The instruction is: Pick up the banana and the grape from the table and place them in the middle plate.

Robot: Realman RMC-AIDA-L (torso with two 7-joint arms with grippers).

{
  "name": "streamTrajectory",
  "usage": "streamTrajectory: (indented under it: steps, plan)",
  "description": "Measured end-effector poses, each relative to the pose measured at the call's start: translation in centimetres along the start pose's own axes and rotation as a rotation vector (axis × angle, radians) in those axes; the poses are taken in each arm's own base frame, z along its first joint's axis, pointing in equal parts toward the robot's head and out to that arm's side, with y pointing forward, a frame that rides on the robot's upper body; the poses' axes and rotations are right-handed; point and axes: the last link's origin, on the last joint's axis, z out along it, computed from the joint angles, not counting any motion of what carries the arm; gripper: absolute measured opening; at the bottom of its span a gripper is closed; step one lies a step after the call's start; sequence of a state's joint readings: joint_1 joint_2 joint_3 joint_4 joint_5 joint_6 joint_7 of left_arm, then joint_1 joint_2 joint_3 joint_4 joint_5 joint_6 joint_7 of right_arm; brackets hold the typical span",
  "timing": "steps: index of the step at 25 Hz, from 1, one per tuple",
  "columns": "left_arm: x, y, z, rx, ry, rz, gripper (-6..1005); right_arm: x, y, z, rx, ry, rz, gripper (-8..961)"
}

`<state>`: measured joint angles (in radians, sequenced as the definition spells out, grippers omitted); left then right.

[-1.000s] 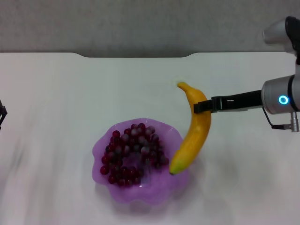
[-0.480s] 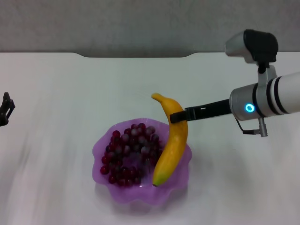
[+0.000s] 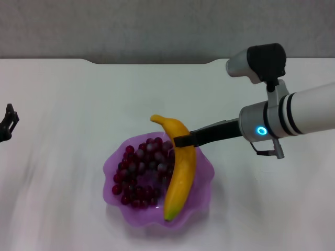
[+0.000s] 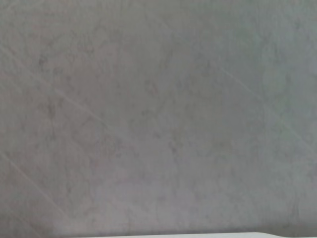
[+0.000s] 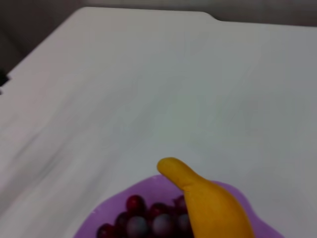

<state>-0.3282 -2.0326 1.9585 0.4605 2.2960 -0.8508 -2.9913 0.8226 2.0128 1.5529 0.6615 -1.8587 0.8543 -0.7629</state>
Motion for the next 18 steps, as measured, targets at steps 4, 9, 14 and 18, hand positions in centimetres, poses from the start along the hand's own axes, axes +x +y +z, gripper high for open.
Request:
streamTrajectory:
  steps: [4,9,14,18]
  plan:
    - [0.0,0.0,0.0,-0.001,0.000,0.000,881,0.1,0.6,0.4,-0.013,0.006,-0.045,549]
    - [-0.1,-0.1,0.0,0.005,-0.003,-0.001,880,0.1,0.3,0.5,0.011,-0.006,-0.063,574]
    - [-0.3,-0.2,-0.1,0.009,-0.015,-0.002,880,0.2,-0.7,0.7,0.082,-0.046,-0.088,762]
    - [-0.4,-0.1,0.0,0.007,-0.025,-0.007,880,0.5,-2.3,0.2,0.173,-0.108,-0.165,853]
